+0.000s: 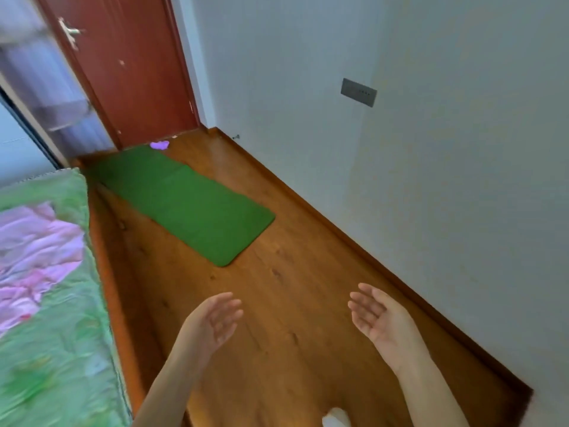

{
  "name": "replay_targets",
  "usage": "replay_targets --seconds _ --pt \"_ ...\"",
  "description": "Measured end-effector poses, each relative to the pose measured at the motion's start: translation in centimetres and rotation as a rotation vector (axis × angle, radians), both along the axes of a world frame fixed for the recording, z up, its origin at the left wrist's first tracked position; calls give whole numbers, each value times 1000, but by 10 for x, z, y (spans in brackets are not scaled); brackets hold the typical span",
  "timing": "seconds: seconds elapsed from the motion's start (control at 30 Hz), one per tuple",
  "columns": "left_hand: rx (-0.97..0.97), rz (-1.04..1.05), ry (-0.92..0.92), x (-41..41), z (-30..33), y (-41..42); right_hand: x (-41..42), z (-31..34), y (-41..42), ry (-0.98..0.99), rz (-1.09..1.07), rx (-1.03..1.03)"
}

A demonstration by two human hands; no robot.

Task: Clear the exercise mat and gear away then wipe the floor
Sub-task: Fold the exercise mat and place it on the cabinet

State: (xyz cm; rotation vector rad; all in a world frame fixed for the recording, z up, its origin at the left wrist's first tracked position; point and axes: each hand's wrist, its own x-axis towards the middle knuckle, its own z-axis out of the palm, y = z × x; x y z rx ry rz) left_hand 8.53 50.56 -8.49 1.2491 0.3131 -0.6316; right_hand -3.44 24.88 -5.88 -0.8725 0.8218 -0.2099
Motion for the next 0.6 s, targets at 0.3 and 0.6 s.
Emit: replay_targets --seconds 0.3,0.6 --pt "-78 361 -44 91 3 -62 156 9 -89 -73 252 1" --pt "98 532 -83 155 -1 -113 276 3 -115 -38 492 -14"
